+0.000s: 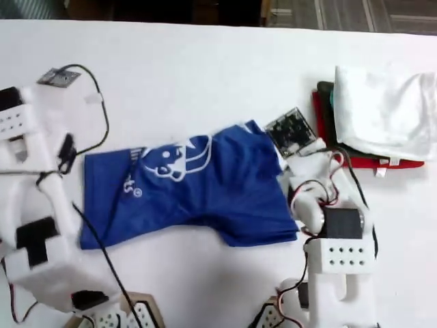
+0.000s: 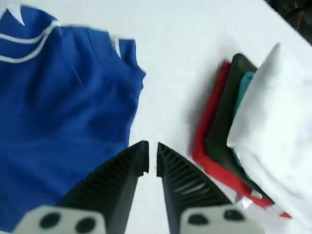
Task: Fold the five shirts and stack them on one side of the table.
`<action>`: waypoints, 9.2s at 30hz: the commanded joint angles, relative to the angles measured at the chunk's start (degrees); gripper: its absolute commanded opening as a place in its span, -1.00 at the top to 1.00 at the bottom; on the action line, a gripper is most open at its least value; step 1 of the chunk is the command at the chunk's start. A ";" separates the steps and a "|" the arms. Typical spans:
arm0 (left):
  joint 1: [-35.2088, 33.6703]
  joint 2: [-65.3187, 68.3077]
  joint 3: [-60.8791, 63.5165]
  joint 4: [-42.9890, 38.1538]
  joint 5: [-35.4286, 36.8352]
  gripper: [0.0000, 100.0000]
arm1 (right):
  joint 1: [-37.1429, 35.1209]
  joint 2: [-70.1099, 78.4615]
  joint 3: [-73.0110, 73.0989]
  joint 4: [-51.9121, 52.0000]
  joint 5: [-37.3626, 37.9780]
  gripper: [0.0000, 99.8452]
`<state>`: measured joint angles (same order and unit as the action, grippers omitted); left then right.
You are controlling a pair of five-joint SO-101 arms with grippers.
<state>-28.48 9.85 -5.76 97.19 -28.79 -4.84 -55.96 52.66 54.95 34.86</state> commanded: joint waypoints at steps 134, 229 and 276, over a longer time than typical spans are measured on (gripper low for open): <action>4.22 7.74 15.60 -17.85 7.65 0.95 | -21.23 27.21 4.84 -6.46 -10.20 0.96; 1.76 24.35 4.44 -16.88 10.64 0.95 | -33.98 31.16 10.64 -2.15 -2.29 0.64; 1.67 24.35 4.70 -16.79 10.64 0.95 | -21.32 56.66 -33.67 22.02 10.11 0.96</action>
<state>-26.81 32.62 -0.31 80.92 -18.33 -27.78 0.66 25.67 74.11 43.03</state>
